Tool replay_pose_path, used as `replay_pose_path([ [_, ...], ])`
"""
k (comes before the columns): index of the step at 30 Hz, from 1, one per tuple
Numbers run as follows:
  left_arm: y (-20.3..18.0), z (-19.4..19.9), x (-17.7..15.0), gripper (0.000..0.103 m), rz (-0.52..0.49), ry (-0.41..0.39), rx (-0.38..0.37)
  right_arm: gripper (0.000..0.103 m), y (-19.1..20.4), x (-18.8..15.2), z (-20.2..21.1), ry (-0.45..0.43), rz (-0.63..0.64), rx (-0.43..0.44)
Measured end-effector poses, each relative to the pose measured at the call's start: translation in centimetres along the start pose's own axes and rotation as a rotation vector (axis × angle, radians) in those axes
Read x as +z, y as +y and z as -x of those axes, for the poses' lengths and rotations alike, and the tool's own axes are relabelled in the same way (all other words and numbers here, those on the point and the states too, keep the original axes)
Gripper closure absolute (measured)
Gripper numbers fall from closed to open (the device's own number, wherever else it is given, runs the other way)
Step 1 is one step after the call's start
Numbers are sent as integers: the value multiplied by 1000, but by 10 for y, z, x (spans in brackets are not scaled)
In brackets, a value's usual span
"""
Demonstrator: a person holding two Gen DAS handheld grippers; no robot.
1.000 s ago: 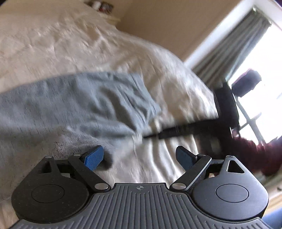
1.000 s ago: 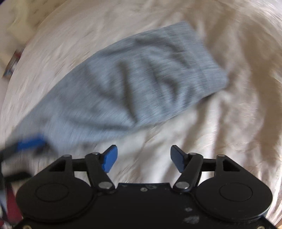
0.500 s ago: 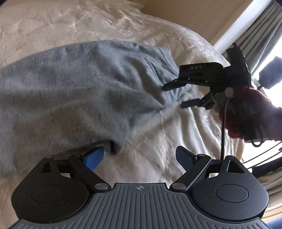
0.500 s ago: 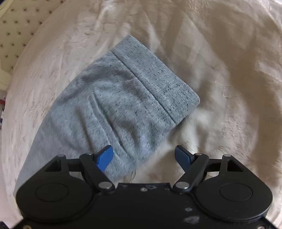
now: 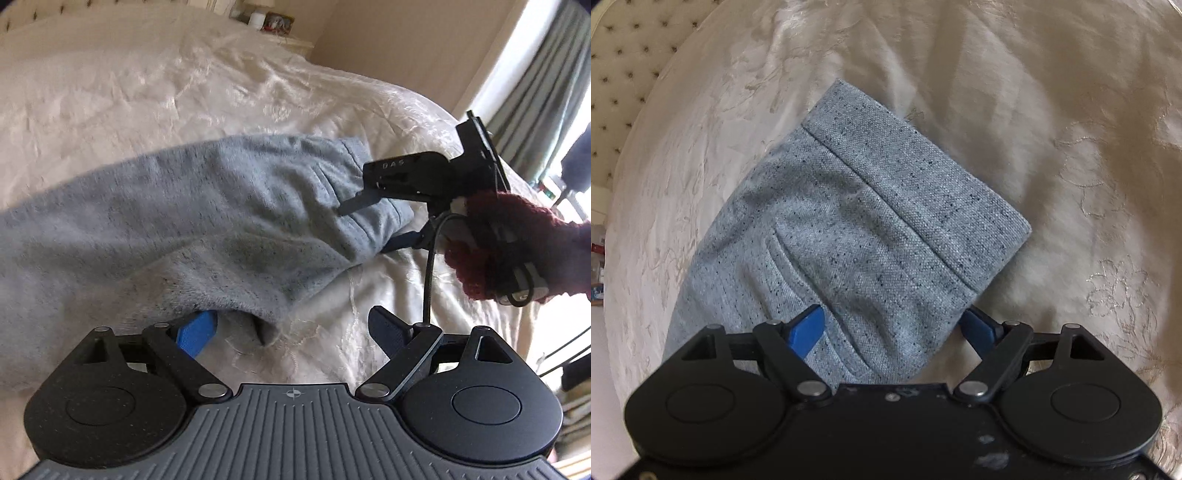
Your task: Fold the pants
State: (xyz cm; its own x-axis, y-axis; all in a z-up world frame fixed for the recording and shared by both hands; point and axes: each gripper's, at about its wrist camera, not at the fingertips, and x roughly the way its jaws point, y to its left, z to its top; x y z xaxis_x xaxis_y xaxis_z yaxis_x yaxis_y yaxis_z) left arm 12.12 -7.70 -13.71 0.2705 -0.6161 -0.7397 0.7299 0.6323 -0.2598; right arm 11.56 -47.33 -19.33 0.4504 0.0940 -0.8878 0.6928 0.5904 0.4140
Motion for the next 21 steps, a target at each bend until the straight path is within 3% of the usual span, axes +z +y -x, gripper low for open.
replay_pose_path([
  [10,9,4,13,14,47,-57,41,18,0,-3,2,2,37,-11],
  [16,20,-45,4,14,94,141,-56,18,0,-4,-1,-6,21,-10],
  [21,9,-58,3,11,27,139,-113,18,-3,0,-3,-22,6,-6],
])
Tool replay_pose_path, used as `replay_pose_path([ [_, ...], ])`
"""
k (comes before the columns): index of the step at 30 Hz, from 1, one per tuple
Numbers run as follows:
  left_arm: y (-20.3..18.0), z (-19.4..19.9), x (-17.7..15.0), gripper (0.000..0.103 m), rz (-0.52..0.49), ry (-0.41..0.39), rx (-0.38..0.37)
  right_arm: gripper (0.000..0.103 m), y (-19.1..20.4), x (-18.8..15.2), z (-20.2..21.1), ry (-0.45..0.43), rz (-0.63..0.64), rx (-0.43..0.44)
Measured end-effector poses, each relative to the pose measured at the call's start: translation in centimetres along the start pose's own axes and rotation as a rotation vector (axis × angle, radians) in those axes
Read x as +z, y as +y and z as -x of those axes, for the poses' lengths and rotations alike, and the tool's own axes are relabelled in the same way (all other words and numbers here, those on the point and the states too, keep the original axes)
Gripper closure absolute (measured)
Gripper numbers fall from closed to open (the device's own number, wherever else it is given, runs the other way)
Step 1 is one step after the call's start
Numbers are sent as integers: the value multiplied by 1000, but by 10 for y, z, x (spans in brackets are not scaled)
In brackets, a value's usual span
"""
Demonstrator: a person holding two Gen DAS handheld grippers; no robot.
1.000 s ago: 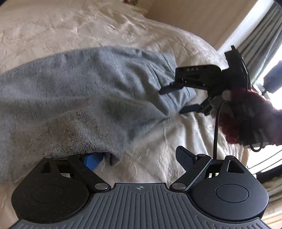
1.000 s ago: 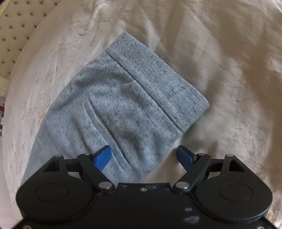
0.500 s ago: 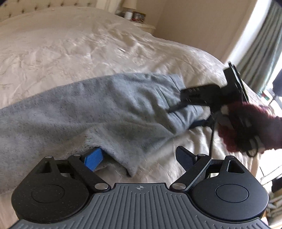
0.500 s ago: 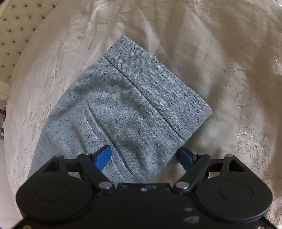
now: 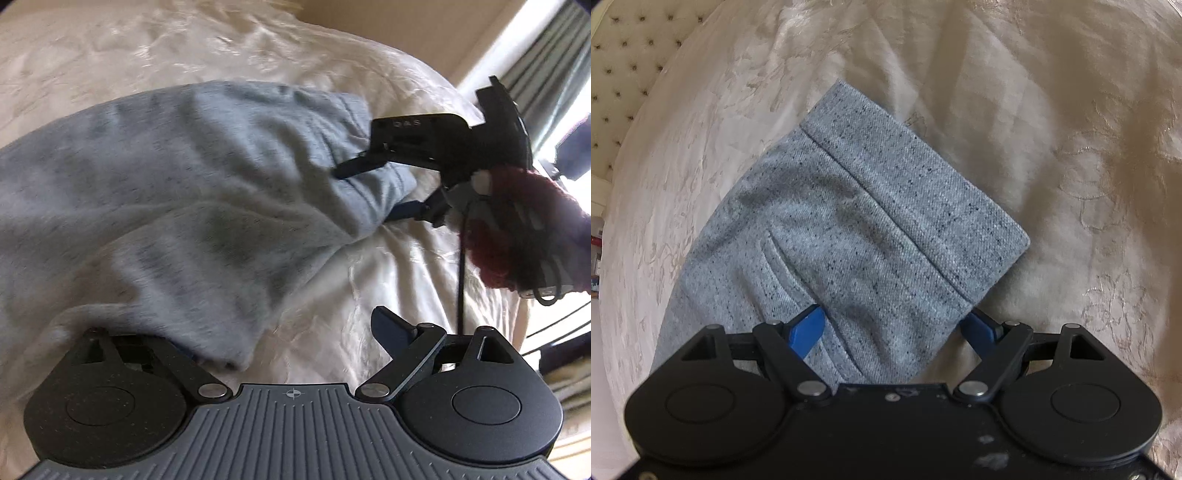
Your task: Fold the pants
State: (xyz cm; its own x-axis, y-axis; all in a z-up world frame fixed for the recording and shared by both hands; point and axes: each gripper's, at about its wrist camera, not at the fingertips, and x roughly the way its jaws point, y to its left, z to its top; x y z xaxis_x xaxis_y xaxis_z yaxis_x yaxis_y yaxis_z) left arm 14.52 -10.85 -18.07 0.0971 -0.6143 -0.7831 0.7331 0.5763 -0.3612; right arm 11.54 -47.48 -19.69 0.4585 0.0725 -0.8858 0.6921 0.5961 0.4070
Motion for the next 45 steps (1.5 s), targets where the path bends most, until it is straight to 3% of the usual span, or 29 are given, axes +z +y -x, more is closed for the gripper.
replay_pose_path([
  [4,6,-1,6,10,51,-12,-108,18,-1,4,-1,-12,-15,10],
  [5,6,2,6,9,56,-13,-152,34,-2,4,1,-19,-18,13],
  [6,6,8,7,9,49,-19,-198,59,-1,6,5,-26,-15,15],
  [7,4,14,8,9,41,-21,-259,73,1,7,13,-35,-3,0],
  [8,1,20,8,9,30,-20,-284,82,4,9,20,-39,16,-8],
  [9,-3,26,9,9,13,-21,-292,82,8,10,30,-47,40,-10],
  [13,1,35,4,8,25,-2,-337,83,25,10,54,-72,168,-60],
  [19,1,10,-14,8,45,96,-311,84,18,11,4,12,178,-181],
  [25,-6,14,-33,9,46,191,-333,83,17,17,-1,23,183,-186],
  [26,-9,21,-38,9,21,205,-331,79,15,17,2,22,184,-179],
  [27,-12,29,-39,9,-6,206,-325,69,12,17,8,23,187,-180],
  [29,-11,46,-36,9,-21,171,-327,58,13,14,20,2,213,-195],
  [31,-8,63,-26,7,-1,103,-335,58,17,10,34,-27,259,-198],
  [34,-3,74,-9,7,27,-38,-268,58,24,2,51,-71,339,-202],
  [36,-1,65,2,7,55,-77,-186,58,32,-1,58,-92,399,-195],
  [39,6,36,7,7,124,-30,-111,56,50,0,62,-110,472,-153],
  [42,18,-1,-7,8,227,122,-78,48,75,8,56,-108,576,-108],
  [43,20,-8,-15,8,240,138,-75,47,84,11,53,-102,615,-81],
  [45,18,-6,-22,8,232,98,-72,43,101,19,42,-83,689,-44],
])
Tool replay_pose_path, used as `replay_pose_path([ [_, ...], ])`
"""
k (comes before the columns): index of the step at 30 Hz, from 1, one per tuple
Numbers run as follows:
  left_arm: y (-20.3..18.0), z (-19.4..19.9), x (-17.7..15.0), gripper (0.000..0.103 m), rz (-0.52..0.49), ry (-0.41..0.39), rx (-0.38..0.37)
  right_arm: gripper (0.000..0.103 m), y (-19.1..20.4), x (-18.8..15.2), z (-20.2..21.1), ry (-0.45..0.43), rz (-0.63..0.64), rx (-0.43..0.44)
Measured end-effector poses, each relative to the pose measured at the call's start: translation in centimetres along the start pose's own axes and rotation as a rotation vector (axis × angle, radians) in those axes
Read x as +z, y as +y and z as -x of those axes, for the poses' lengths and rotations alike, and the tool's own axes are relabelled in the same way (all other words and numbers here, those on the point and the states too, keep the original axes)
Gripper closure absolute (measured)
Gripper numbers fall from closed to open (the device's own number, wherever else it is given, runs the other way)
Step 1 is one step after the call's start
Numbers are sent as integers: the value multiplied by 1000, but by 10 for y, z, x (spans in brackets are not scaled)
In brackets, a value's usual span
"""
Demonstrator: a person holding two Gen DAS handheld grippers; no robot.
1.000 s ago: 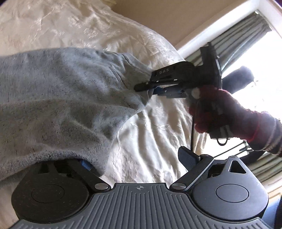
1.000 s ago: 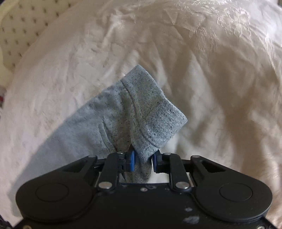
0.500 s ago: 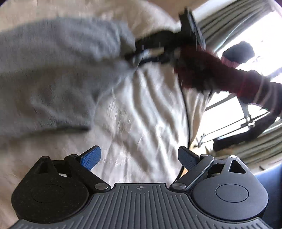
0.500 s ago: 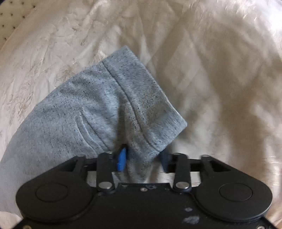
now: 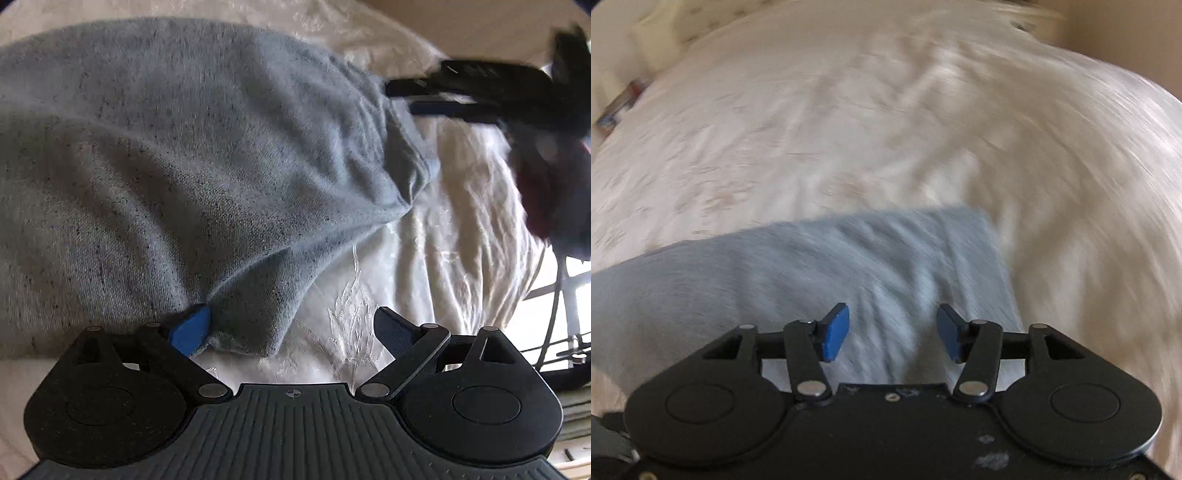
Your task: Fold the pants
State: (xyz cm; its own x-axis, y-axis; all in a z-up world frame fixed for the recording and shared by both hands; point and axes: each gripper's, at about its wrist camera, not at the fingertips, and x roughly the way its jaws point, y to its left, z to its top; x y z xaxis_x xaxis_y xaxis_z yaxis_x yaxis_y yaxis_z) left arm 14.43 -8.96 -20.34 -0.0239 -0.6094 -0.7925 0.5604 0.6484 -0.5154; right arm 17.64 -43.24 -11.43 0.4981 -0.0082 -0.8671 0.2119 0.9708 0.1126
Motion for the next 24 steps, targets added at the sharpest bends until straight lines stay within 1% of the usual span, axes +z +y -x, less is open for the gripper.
replay_pose_path([
  [2,-1,3,-1,7,5,1,-2,38,12,14,-11,-1,102,34],
  [5,4,8,-3,8,17,14,-8,34,34,31,-26,-14,287,49],
  [7,3,9,0,7,21,25,-1,34,46,39,-37,-17,405,63],
  [9,3,8,-3,7,9,35,11,34,56,45,-43,-14,493,73],
  [14,-3,4,-7,7,-41,48,39,34,67,49,-68,38,726,117],
  [15,-3,4,-9,7,-49,51,43,36,68,45,-71,44,770,126],
  [16,-3,3,-10,7,-55,53,46,39,70,44,-73,62,807,141],
  [17,-5,-1,-10,7,-58,55,48,54,70,43,-74,87,834,156],
  [18,-6,-3,-9,7,-62,58,49,92,70,41,-74,106,849,165],
  [19,-7,-3,-9,7,-69,59,49,96,71,41,-74,127,859,161],
  [20,-13,-11,-8,7,-75,59,50,98,72,42,-73,127,857,162],
  [22,-17,-9,-8,7,-94,54,48,98,73,48,-69,96,832,123],
  [24,-20,-4,-10,7,-114,49,48,99,69,58,-76,67,757,84],
])
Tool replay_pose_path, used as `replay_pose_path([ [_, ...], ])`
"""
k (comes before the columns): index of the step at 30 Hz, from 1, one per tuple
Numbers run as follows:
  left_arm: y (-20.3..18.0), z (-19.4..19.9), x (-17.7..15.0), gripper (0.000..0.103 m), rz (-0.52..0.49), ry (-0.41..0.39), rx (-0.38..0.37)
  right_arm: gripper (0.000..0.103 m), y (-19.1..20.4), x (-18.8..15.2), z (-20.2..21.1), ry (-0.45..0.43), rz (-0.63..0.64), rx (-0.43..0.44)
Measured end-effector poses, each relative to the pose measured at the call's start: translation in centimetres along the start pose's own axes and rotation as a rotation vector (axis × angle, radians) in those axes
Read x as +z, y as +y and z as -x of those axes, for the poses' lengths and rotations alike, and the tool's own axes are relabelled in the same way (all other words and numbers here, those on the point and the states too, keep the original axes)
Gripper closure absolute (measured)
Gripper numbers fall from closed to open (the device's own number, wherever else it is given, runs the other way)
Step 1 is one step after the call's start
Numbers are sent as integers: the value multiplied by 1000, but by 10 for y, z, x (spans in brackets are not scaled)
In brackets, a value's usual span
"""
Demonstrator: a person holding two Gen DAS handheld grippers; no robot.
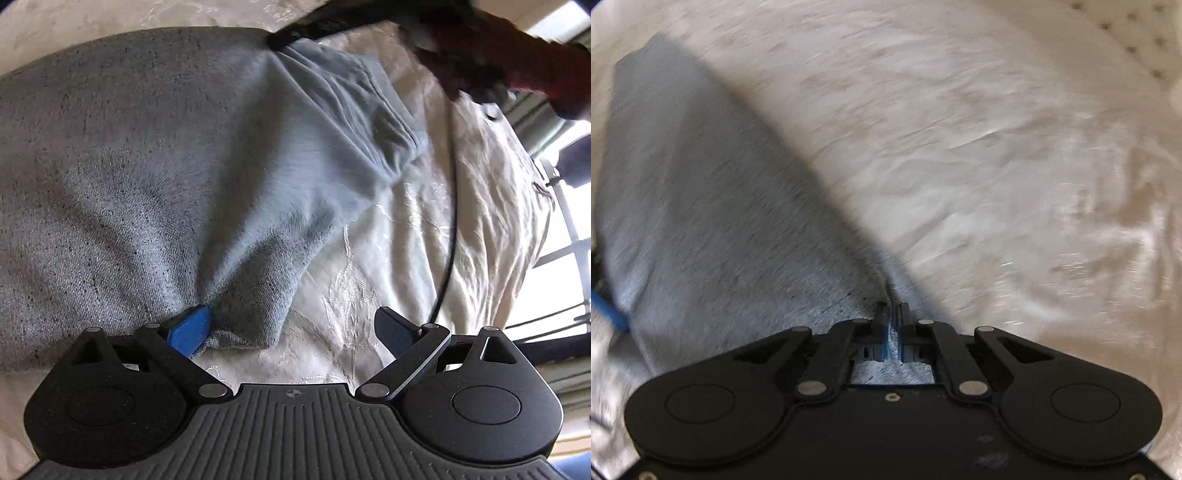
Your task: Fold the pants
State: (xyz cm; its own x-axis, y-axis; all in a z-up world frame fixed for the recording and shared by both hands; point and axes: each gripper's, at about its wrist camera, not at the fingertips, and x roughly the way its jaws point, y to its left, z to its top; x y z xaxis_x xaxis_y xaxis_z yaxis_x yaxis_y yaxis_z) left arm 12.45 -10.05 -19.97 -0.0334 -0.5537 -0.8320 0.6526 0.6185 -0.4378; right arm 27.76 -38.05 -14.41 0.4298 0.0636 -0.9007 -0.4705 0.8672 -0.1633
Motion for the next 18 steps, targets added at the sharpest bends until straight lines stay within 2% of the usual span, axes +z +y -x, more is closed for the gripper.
replay_pose_path([
  [4,-5,5,-8,7,-22,31,-6,99,-2,3,-32,50,-62,-25],
  [7,-8,8,-12,7,-25,62,-17,91,4,4,-39,53,-67,-66],
  [8,-8,12,-12,7,-25,67,-21,67,2,3,-34,45,-80,-94],
  [9,-8,18,-12,7,-23,58,-17,50,-1,2,-28,32,-102,-119],
  [13,-7,43,-4,7,-40,-26,-15,55,-20,-21,20,-80,-293,-90],
  [15,-8,45,6,7,-52,-65,-13,62,-21,-35,38,-93,-364,-27],
  [18,-10,30,20,7,-55,-82,-16,62,2,-56,53,-93,-388,61],
])
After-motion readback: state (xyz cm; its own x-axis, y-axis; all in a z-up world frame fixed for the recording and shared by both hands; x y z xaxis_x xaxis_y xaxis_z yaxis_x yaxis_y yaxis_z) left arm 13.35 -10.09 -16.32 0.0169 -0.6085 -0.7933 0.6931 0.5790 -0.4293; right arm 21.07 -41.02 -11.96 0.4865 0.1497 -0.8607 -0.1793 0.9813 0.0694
